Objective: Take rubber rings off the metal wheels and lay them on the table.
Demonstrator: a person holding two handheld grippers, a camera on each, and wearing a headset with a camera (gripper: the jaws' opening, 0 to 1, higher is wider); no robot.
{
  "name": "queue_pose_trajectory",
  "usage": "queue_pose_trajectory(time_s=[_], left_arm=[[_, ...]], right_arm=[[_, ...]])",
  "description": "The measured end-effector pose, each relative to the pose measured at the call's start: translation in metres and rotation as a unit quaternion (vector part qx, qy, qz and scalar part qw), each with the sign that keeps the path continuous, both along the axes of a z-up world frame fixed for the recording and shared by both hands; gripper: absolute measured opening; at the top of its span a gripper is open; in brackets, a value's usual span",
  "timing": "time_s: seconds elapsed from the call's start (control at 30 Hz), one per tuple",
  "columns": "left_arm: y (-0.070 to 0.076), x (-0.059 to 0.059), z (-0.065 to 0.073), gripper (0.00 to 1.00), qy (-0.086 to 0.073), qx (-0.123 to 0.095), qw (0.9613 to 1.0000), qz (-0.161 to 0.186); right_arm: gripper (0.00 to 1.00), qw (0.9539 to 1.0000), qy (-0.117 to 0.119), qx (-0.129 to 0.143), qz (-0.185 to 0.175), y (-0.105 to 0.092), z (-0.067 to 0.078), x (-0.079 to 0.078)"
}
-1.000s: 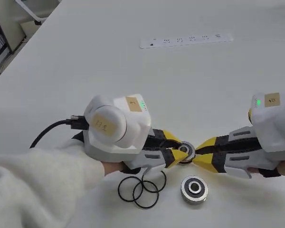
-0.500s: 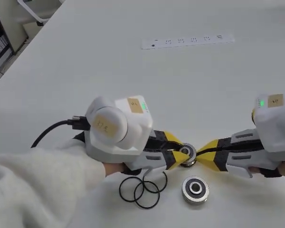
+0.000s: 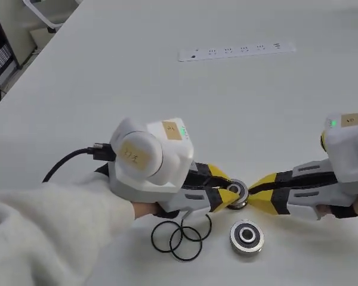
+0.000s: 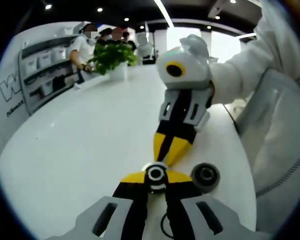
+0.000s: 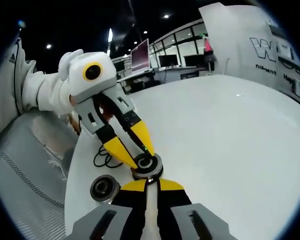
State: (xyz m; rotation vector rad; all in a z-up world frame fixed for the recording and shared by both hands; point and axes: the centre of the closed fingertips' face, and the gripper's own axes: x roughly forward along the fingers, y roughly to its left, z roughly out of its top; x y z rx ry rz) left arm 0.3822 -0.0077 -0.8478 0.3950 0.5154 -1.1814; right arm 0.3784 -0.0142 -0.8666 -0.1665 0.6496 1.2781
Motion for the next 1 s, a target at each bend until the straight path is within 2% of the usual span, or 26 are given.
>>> queue_pose_trajectory(time_s=[0.2, 0.27, 0.33, 0.4, 0.43, 0.53, 0.6, 0.63, 0.67, 0.7, 0.73, 0.77, 0.83, 0.87, 0.9, 1.0], left_arm=[[0.0, -0.001, 0.0, 0.13, 0.0, 0.001, 1.0, 0.0], [0.0, -0.001, -0.001, 0.13, 0.0, 0.002, 1.0, 0.001], [0.0, -0.001, -0.001, 0.13, -0.001, 0.003, 1.0, 0.001], [0.0, -0.001, -0.001, 0.13, -0.002, 0.003, 1.0, 0.003], [0.0, -0.001, -0.001, 0.13, -0.002, 0.003, 1.0, 0.004], [-0.001, -0.001, -0.001, 0.13, -0.005, 0.006, 1.0, 0.005], [0.0, -0.001, -0.002, 0.13, -0.005, 0.005, 1.0, 0.007], [0.0, -0.002, -0.002, 0.13, -0.005, 0.003, 1.0, 0.007], [0.0, -0.002, -0.002, 0.13, -0.005, 0.002, 1.0, 0.008], [0.0, -0.002, -0.002, 0.13, -0.004, 0.002, 1.0, 0.007], [0.0, -0.002, -0.002, 0.13, -0.005, 0.002, 1.0, 0.006], [0.0, -0.002, -0.002, 0.13, -0.005, 0.002, 1.0, 0.006], [0.0, -0.001, -0.002, 0.13, -0.005, 0.002, 1.0, 0.006], [0.0, -0.001, -0.002, 0.13, -0.006, 0.002, 1.0, 0.006], [0.0, -0.001, -0.002, 0.13, -0.006, 0.002, 1.0, 0.006], [0.0, -0.001, -0.002, 0.13, -0.005, 0.001, 1.0, 0.007]], right_arm=[[0.0, 0.9996, 0.003, -0.013, -0.025, 0.0, -0.001, 0.001], [0.0, 0.9987, -0.023, -0.03, -0.033, 0.0, -0.001, 0.001], [0.0, 0.9982, 0.001, -0.028, -0.054, 0.0, -0.002, 0.001], [0.0, 0.9962, 0.038, -0.005, -0.078, -0.001, -0.002, 0.005], [0.0, 0.9916, 0.076, 0.014, -0.104, -0.002, -0.002, 0.007], [0.0, 0.9792, 0.136, 0.056, -0.14, -0.003, 0.001, 0.011], [0.0, 0.9776, 0.138, 0.069, -0.144, -0.004, 0.003, 0.012], [0.0, 0.9764, 0.134, 0.088, -0.145, -0.002, 0.008, 0.014], [0.0, 0.9729, 0.155, 0.088, -0.147, -0.003, 0.007, 0.011], [0.0, 0.9706, 0.161, 0.102, -0.147, -0.003, 0.01, 0.012], [0.0, 0.9661, 0.173, 0.112, -0.156, -0.003, 0.012, 0.013], [0.0, 0.9678, 0.171, 0.107, -0.151, -0.004, 0.009, 0.013], [0.0, 0.9637, 0.179, 0.116, -0.161, -0.003, 0.009, 0.013], [0.0, 0.9572, 0.192, 0.127, -0.175, -0.003, 0.009, 0.013], [0.0, 0.9526, 0.203, 0.136, -0.181, -0.003, 0.01, 0.013], [0.0, 0.9387, 0.236, 0.176, -0.179, 0.0, 0.019, 0.01]])
